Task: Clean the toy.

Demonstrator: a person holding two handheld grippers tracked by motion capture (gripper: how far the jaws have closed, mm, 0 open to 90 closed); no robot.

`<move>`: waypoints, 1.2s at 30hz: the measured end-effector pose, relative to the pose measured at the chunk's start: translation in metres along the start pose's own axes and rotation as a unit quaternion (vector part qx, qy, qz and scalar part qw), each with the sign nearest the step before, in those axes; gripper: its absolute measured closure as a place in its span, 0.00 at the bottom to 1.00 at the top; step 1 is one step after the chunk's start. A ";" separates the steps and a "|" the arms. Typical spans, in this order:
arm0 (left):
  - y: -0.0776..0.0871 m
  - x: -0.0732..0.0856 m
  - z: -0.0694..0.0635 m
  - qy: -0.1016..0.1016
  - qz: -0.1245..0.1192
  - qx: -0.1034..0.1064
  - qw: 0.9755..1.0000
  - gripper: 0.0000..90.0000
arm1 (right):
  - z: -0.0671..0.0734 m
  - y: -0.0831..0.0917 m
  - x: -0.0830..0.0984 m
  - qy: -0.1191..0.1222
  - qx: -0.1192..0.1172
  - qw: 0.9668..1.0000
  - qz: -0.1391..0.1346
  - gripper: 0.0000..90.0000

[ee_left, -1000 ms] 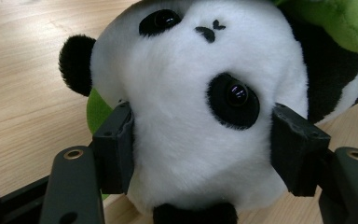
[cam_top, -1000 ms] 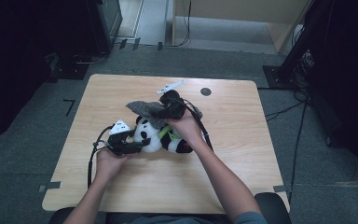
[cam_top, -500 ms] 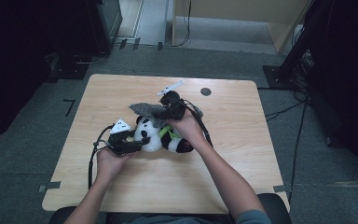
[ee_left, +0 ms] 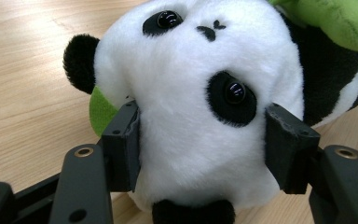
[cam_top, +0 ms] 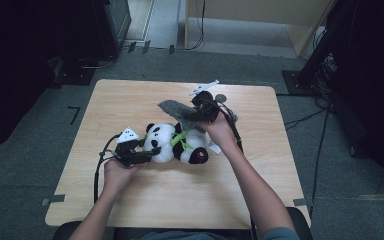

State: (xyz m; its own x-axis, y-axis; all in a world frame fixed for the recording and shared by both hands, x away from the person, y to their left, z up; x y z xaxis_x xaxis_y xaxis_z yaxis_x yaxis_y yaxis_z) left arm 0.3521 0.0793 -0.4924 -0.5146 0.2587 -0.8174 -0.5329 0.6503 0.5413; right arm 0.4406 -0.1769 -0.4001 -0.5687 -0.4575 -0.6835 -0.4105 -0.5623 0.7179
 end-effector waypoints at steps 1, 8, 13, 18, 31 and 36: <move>0.000 0.000 0.000 0.000 -0.001 0.000 1.000 0.41 | -0.002 0.002 0.001 -0.003 0.002 1.000 0.001 0.80; 0.000 0.001 0.000 -0.004 -0.002 0.001 1.000 0.38 | -0.013 0.015 0.004 -0.017 0.009 1.000 -0.007 0.80; -0.001 0.001 0.000 -0.003 -0.002 0.003 1.000 0.35 | -0.013 0.017 0.003 -0.022 0.003 1.000 -0.015 0.80; -0.001 0.001 0.000 -0.004 -0.004 0.008 1.000 0.29 | 0.004 0.019 -0.012 -0.004 -0.012 1.000 -0.027 0.80; -0.001 0.002 0.000 -0.012 -0.012 0.012 1.000 0.20 | 0.055 -0.037 -0.035 0.029 -0.067 0.997 -0.007 0.79; -0.001 0.002 0.001 -0.005 -0.012 0.010 1.000 0.21 | 0.067 -0.057 -0.029 0.038 -0.081 0.996 0.015 0.76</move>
State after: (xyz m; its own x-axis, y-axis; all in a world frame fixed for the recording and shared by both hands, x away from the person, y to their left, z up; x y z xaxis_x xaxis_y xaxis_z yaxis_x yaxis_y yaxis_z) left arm 0.3522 0.0794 -0.4949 -0.4950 0.2488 -0.8325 -0.5313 0.6715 0.5166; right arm 0.4327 -0.0850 -0.4119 -0.5212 -0.5223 -0.6749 -0.2705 -0.6490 0.7111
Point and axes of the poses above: each handheld gripper's, and its own axes: y roughly backward along the jaws, x roughly out of its underside, z roughly to its left, the point moved 2 cm from there along -y, roughly forward along the jaws, and after that the axes turned 2 degrees about -x, right-handed, at the moved point
